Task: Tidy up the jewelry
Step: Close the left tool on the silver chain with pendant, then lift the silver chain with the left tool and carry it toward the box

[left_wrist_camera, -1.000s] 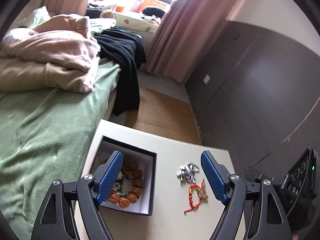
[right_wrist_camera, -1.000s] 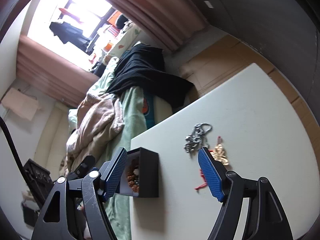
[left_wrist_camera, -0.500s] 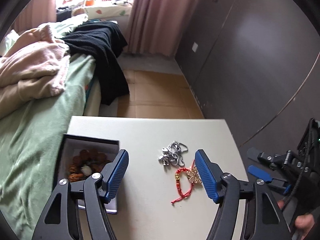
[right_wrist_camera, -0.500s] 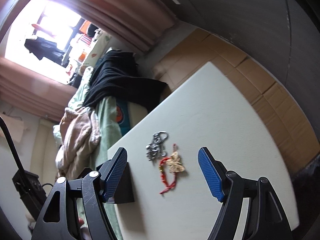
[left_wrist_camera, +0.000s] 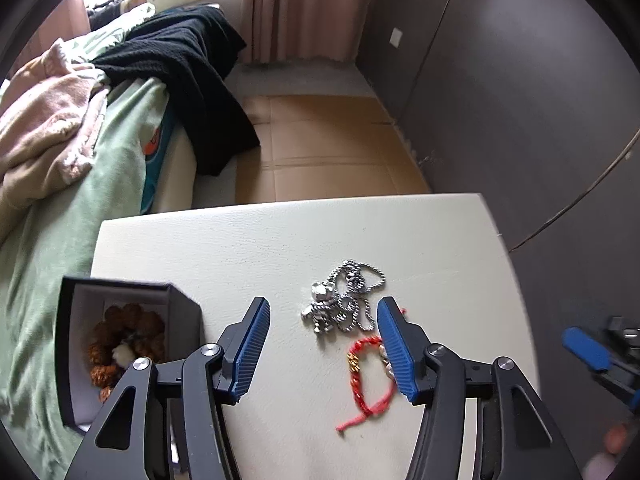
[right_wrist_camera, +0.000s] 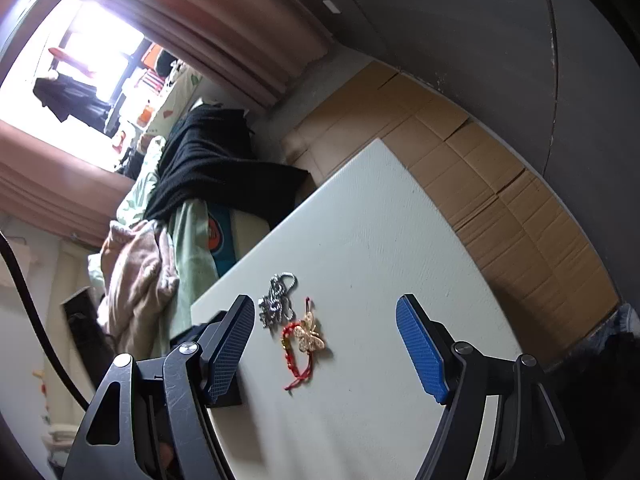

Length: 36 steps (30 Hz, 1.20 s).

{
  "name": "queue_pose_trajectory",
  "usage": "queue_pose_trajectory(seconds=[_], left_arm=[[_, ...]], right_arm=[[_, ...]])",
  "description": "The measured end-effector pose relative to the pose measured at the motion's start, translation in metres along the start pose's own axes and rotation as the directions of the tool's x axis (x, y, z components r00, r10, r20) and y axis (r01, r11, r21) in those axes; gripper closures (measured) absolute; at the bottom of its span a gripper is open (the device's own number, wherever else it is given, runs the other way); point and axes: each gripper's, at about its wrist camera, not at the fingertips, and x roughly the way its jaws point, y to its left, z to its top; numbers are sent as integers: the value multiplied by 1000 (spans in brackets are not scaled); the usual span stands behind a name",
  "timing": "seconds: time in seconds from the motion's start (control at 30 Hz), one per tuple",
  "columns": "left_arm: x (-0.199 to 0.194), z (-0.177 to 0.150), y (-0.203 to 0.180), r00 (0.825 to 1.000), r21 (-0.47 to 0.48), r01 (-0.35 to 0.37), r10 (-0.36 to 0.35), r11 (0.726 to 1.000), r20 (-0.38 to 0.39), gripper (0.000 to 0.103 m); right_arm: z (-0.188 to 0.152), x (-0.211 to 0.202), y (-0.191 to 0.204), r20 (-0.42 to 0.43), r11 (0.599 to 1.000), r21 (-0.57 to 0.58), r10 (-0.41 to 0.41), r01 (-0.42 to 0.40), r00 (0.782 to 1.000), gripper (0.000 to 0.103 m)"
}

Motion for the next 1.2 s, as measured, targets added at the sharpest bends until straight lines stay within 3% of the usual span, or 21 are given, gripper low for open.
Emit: queue_pose_trajectory(seconds=[0.23, 0.47, 0.6, 0.63, 0.67, 0.83, 1.07, 1.2], left_arm=[[30, 9, -3, 998, 2, -35, 35, 999, -56, 51], [59, 7, -10, 992, 14, -49, 50, 999, -112, 51], [60, 0, -19, 993, 72, -87, 92, 994, -71, 57], [59, -1, -19, 994, 76, -83, 88, 994, -66, 73], [57, -1, -17, 994, 79, -86, 91, 993, -65, 78], [47, -1, -4, 996, 34, -40, 43, 999, -79, 80], [1, -1, 9, 1000, -18, 9, -9, 1000, 11, 80], [-23, -8, 17, 995, -79, 73, -67, 994, 78, 80]], right_arm=[[8, -4, -13, 11, 997, 40, -70, 70, 997, 29], [10, -5, -20, 10, 996, 75, -42, 41, 999, 29], [10, 1, -20, -16, 997, 80, -8, 9, 1000, 29], [9, 3, -20, -23, 997, 80, -7, 9, 1000, 29], [9, 4, -20, -28, 997, 81, -11, 14, 1000, 29], [7, 8, -16, -37, 997, 66, -37, 40, 999, 29], [-4, 25, 10, -105, 998, -59, -34, 28, 994, 29], [-11, 40, 25, -134, 990, -138, -59, 41, 989, 29]])
